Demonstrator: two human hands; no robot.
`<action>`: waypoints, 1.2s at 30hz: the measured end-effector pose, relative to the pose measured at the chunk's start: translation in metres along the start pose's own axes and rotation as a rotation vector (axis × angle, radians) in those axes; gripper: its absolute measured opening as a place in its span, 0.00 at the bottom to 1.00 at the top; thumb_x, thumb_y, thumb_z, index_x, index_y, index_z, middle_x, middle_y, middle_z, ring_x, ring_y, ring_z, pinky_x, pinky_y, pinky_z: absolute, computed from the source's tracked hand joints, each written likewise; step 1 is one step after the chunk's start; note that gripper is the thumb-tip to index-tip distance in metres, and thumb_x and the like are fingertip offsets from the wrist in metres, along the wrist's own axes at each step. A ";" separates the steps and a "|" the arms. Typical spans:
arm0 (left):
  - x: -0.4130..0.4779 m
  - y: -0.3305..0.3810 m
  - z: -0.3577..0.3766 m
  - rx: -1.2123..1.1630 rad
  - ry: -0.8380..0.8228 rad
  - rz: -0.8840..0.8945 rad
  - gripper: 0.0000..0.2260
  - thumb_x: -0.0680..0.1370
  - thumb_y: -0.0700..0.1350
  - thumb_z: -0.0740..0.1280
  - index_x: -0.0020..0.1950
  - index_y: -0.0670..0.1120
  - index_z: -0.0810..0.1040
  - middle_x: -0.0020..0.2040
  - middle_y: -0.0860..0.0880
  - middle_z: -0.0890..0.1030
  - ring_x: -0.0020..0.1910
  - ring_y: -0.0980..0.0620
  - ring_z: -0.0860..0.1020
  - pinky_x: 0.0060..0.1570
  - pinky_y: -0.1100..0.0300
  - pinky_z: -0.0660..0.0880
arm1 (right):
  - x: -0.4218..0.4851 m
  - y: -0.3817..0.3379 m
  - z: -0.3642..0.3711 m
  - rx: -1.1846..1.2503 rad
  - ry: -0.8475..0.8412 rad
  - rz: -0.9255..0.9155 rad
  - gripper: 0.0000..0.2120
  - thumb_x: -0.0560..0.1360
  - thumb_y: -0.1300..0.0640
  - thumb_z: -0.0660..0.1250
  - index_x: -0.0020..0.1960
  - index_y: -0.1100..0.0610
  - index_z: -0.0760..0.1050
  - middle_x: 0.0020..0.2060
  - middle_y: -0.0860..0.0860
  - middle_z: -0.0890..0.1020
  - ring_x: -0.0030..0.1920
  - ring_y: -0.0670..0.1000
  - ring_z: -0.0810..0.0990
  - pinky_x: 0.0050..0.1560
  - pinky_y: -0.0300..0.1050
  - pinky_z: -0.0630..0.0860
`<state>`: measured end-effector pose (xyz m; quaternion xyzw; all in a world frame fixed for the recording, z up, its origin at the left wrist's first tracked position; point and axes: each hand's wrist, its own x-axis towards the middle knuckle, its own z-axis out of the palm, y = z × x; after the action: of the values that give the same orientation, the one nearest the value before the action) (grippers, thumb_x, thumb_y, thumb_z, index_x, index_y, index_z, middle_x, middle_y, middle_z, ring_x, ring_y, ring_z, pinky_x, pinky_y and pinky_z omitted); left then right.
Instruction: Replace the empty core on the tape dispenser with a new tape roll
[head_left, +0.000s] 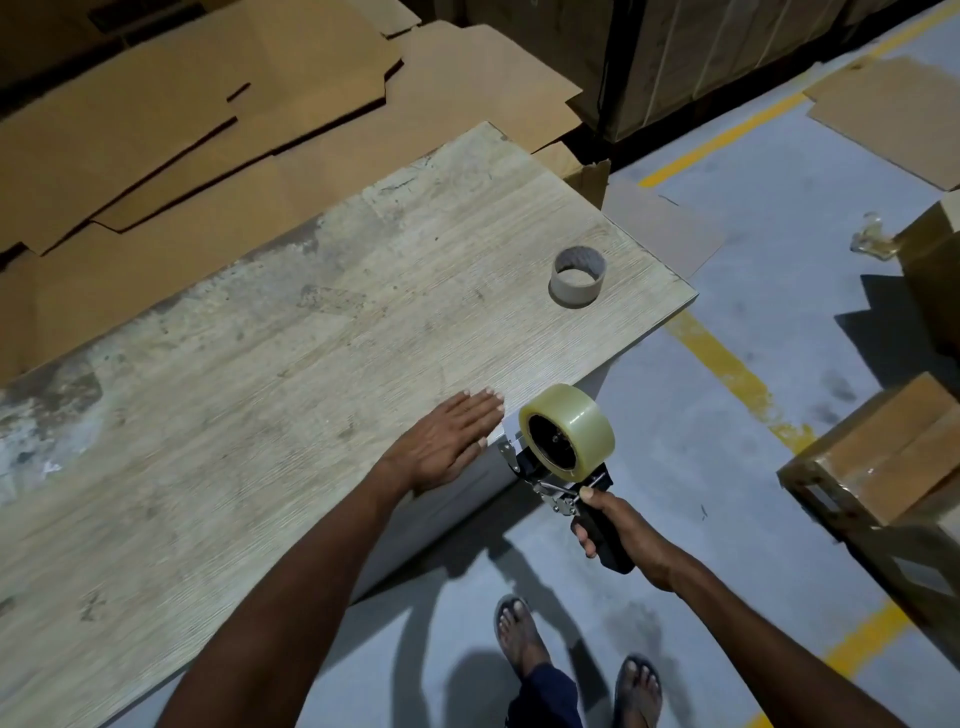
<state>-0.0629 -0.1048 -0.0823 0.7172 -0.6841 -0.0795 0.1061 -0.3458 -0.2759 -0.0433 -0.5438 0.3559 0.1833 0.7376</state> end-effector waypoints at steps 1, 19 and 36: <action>0.000 -0.001 0.001 -0.003 -0.043 0.016 0.25 0.88 0.50 0.50 0.84 0.43 0.57 0.85 0.45 0.56 0.84 0.49 0.51 0.83 0.49 0.47 | -0.001 0.001 -0.002 0.004 -0.012 -0.021 0.24 0.86 0.44 0.53 0.43 0.62 0.71 0.30 0.53 0.78 0.27 0.48 0.73 0.31 0.35 0.70; -0.007 0.011 0.011 0.112 -0.032 -0.206 0.35 0.81 0.57 0.64 0.85 0.51 0.55 0.86 0.49 0.51 0.85 0.49 0.47 0.80 0.36 0.44 | -0.008 0.030 -0.005 0.064 -0.084 -0.202 0.30 0.77 0.32 0.56 0.48 0.61 0.72 0.39 0.55 0.78 0.37 0.52 0.75 0.43 0.44 0.74; -0.009 0.014 0.014 0.110 0.056 -0.229 0.32 0.82 0.61 0.60 0.84 0.50 0.61 0.85 0.48 0.56 0.84 0.49 0.51 0.81 0.37 0.47 | -0.001 0.079 -0.001 -0.197 0.235 -0.354 0.38 0.75 0.23 0.50 0.40 0.59 0.72 0.32 0.55 0.79 0.30 0.50 0.73 0.35 0.47 0.71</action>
<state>-0.0806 -0.0967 -0.0921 0.7973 -0.5978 -0.0334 0.0761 -0.3987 -0.2500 -0.0961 -0.6847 0.3190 0.0205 0.6549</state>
